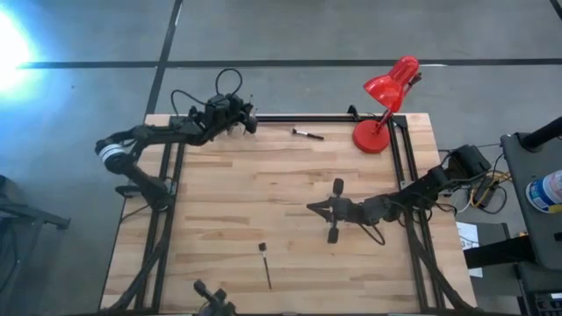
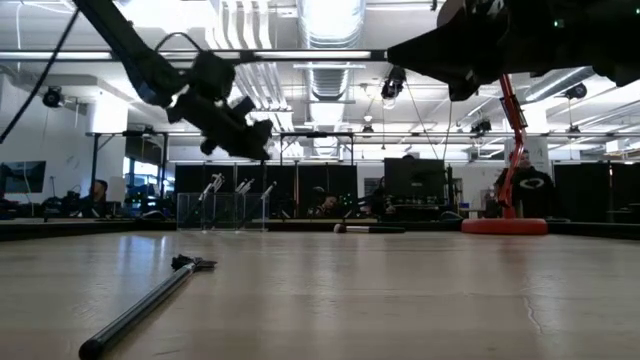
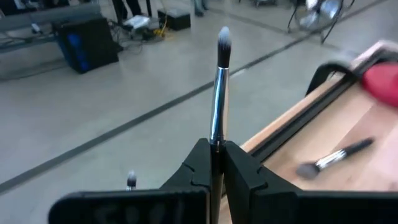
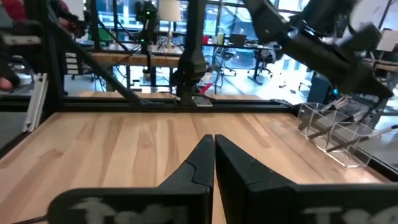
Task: Put items in baskets/containers
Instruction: Put the black eyeshadow brush into the transparent organizer, then put the black powder brush into the transparent organizer
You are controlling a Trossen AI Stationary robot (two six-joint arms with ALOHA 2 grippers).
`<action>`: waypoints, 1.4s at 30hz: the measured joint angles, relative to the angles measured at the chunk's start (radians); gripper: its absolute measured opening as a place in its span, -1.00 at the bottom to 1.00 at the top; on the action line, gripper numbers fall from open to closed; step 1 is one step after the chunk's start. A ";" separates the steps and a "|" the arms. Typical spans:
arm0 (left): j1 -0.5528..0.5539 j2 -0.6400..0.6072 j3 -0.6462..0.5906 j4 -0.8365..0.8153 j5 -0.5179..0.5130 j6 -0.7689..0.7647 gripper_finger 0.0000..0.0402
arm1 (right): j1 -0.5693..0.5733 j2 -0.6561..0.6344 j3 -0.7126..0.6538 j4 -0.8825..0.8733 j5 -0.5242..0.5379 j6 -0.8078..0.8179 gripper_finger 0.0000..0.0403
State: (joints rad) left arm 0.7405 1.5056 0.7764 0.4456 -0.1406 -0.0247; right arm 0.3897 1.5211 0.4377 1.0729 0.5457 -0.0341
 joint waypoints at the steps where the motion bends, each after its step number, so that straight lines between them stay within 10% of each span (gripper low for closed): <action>1: 0.004 0.023 0.003 0.010 0.000 0.010 -0.92 | 0.000 0.000 0.001 0.000 -0.001 -0.001 -0.96; 14: 0.030 0.179 0.031 0.076 -0.007 -0.008 -0.80 | 0.012 0.000 0.010 -0.022 -0.004 -0.018 -0.96; 29: 0.020 0.006 0.056 -0.186 0.020 0.023 -0.57 | 0.012 0.000 0.010 -0.030 -0.003 -0.014 -0.96; 42: -0.315 -0.301 -0.369 0.126 0.027 -0.015 -0.98 | -0.023 0.001 0.021 -0.195 0.005 0.110 -0.96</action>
State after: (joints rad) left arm 0.4255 1.2049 0.4078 0.5719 -0.1131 -0.0401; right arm 0.3671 1.5226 0.4584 0.8780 0.5505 0.0760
